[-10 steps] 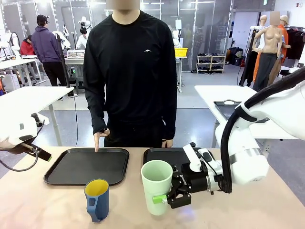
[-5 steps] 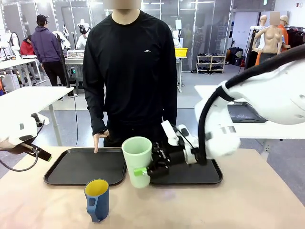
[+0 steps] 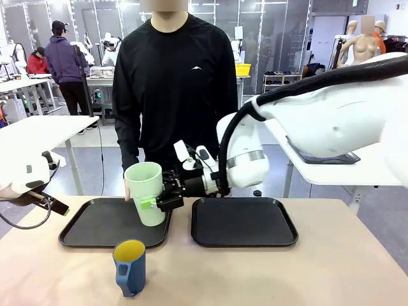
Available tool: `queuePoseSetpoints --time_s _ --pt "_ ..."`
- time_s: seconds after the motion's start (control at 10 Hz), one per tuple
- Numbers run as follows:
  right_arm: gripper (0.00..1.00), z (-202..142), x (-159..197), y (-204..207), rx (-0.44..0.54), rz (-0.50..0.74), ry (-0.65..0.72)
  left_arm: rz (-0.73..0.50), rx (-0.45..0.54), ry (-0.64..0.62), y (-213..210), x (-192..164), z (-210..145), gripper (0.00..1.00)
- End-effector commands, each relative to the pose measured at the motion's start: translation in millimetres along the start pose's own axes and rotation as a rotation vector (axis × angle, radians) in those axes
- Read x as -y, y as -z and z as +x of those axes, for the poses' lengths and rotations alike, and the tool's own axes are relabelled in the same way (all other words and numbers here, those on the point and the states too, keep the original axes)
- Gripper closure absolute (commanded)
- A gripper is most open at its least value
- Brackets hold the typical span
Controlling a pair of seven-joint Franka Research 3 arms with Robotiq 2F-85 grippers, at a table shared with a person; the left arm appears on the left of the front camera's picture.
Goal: Sort and store the cups by type.
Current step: Place the picked Reusable plastic cup into the Flat Tray indicated by the person.
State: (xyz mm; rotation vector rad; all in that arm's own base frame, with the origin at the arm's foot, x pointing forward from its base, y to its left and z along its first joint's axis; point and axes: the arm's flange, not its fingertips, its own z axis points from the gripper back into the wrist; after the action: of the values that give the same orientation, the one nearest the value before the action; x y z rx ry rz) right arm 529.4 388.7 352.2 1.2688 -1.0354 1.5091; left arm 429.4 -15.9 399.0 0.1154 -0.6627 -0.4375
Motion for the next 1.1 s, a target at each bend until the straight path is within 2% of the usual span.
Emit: queuePoseSetpoints --time_s 0.0,0.3,0.7,1.0 --pt "0.13 -5 37 23 0.038 -0.001 0.005 0.004 0.002 0.004 0 -1 0 0.00" --pt "0.13 -21 71 49 0.107 -0.030 -0.007 0.004 0.002 0.004 0 -1 0 0.00" --pt "0.13 -48 100 83 0.125 -0.044 0.006 0.004 0.002 0.004 0 -1 0 0.00" --pt "0.13 -73 115 91 0.136 -0.110 0.011 0.004 0.002 0.004 0 -1 0 0.00"
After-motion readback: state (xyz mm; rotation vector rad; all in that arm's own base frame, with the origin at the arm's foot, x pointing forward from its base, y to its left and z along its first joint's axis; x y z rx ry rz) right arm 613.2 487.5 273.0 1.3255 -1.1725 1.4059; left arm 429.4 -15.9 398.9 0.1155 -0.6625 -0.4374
